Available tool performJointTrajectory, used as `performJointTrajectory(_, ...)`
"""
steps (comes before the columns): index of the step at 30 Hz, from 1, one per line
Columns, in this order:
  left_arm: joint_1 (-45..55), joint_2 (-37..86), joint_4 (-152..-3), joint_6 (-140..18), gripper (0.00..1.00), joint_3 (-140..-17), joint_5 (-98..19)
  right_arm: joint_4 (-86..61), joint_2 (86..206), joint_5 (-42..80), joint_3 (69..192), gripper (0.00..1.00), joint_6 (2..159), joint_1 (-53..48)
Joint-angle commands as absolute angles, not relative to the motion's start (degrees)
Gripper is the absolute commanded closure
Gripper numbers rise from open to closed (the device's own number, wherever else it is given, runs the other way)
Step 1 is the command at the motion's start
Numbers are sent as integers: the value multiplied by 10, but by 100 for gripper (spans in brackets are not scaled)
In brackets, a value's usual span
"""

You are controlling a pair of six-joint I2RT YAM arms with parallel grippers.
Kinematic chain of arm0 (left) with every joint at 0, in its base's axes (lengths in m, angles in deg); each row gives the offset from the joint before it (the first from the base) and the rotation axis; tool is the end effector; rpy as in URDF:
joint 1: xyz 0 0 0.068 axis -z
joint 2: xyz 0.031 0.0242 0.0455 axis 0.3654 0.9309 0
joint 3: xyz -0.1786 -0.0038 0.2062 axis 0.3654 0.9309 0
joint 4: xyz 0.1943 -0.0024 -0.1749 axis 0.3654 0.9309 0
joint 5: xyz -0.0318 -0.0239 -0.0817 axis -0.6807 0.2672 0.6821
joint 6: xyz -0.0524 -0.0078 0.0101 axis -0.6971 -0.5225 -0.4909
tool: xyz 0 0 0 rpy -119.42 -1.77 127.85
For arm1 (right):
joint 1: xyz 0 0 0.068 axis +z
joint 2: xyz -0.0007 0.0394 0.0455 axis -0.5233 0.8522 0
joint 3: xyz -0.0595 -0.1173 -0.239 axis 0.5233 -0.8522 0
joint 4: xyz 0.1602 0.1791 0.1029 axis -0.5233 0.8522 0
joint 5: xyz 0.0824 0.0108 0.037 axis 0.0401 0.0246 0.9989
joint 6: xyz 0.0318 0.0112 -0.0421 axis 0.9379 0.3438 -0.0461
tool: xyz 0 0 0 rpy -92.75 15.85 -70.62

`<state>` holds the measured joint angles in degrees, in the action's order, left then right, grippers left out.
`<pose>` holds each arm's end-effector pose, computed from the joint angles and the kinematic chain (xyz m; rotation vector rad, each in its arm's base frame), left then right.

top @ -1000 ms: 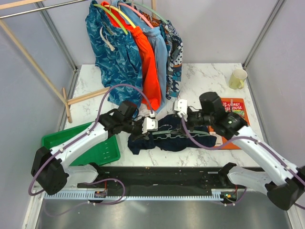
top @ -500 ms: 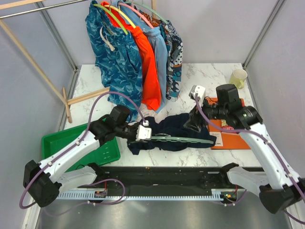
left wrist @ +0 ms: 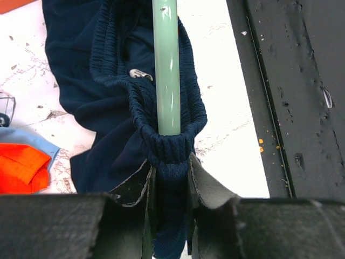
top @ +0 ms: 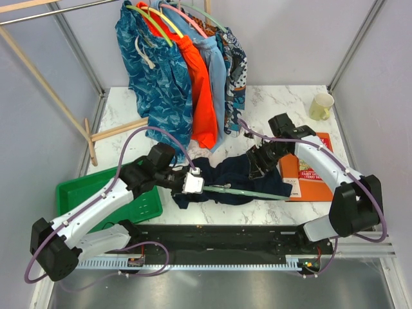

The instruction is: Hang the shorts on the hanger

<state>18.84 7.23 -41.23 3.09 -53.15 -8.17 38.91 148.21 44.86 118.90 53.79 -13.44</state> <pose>0.1418 -0.1500 0.2749 1.8328 1.2954 -0.6994 0.2548 0.1039 0.2546 -1.0040 2.5035 0.8028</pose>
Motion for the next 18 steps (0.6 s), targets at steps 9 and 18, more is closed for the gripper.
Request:
performJointTrajectory(9,191,93,-473,-70,98,-571,-62,307,1524,374,1133,37,570,-93)
performJointTrajectory(18,190,81,-497,-141,98,-569,-86,275,1540,250,1127,59,627,-48)
